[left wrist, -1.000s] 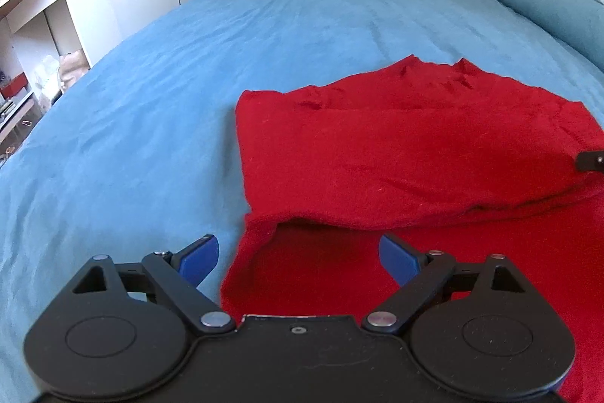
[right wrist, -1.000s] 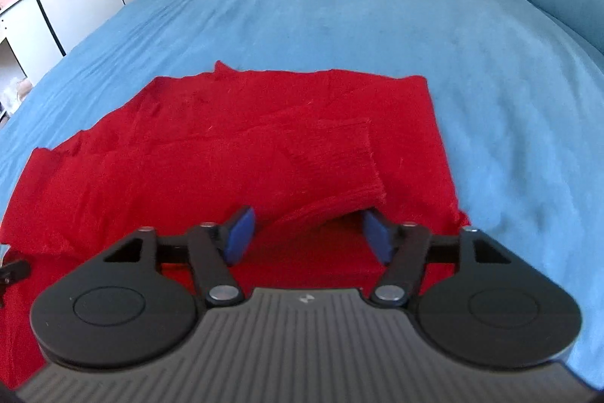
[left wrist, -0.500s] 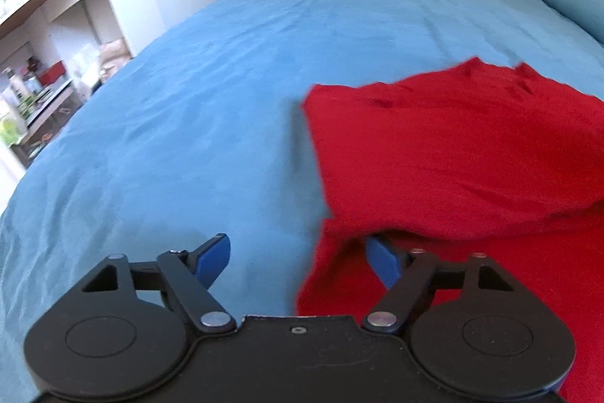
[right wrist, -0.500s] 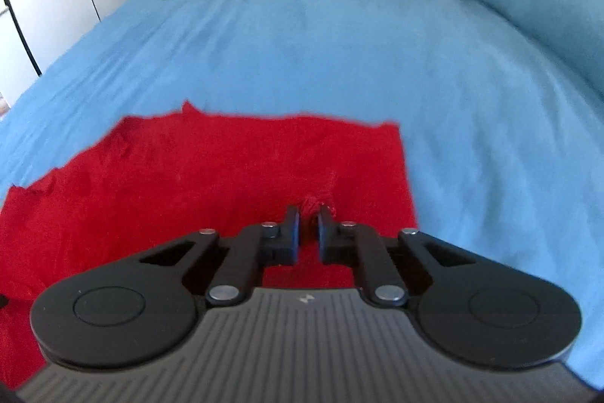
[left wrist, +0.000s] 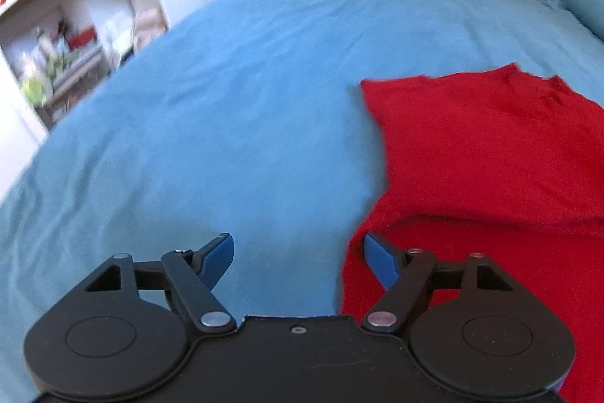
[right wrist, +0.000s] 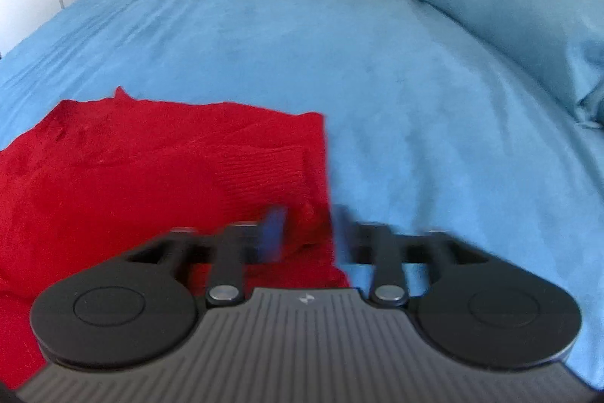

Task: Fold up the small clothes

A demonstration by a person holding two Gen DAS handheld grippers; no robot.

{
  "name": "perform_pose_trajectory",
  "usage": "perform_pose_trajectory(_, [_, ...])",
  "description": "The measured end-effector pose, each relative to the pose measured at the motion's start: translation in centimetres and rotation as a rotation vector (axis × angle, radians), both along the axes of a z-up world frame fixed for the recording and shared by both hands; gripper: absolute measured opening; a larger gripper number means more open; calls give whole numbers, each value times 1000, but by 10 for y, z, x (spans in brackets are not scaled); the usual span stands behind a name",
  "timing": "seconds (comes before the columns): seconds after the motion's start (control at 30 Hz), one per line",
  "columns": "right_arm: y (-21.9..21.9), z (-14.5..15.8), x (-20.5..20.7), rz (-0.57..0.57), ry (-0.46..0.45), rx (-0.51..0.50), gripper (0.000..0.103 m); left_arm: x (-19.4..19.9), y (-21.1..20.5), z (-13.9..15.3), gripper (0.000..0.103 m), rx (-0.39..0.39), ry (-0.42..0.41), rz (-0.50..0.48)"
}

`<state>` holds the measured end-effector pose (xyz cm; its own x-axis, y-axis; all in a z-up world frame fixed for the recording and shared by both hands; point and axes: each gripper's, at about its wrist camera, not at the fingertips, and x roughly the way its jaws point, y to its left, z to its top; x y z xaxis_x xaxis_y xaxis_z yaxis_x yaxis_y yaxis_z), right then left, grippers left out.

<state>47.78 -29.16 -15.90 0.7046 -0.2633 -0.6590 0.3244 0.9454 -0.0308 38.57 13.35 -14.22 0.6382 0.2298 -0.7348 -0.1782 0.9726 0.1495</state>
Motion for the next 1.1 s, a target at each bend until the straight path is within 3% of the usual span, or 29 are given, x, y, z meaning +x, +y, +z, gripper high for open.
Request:
perform_pose_trajectory(0.1, [15,22,-19,118,-118,-38,103,-7,-18,24,88,-37,-77,-134])
perform_pose_trajectory(0.27, [39,15,-7,253,-82,8,103,22,-50,31,93,-167,-90,-305])
perform_pose_trajectory(0.43, [34,-19,9,224,41,74,103,52,-63,-8,92,-146,45,-290])
perform_pose_trajectory(0.5, [30,-26,0,237,18,87,103,49,-56,-16,93,-180,49,-282])
perform_pose_trajectory(0.67, [25,-25,-1,271,27,80,103,64,-56,-10,94,-171,78,-285])
perform_pose_trajectory(0.77, [22,-6,-9,285,22,72,103,63,-59,1,94,-162,67,-258])
perform_pose_trajectory(0.93, [15,47,-41,346,-74,90,103,34,-52,48,94,-140,-17,-238])
perform_pose_trajectory(1.0, [13,71,-61,363,-108,88,103,21,-49,68,101,-138,-30,-240])
perform_pose_trajectory(1.1, [13,104,-96,410,-150,95,103,5,-41,93,103,-155,-30,-243])
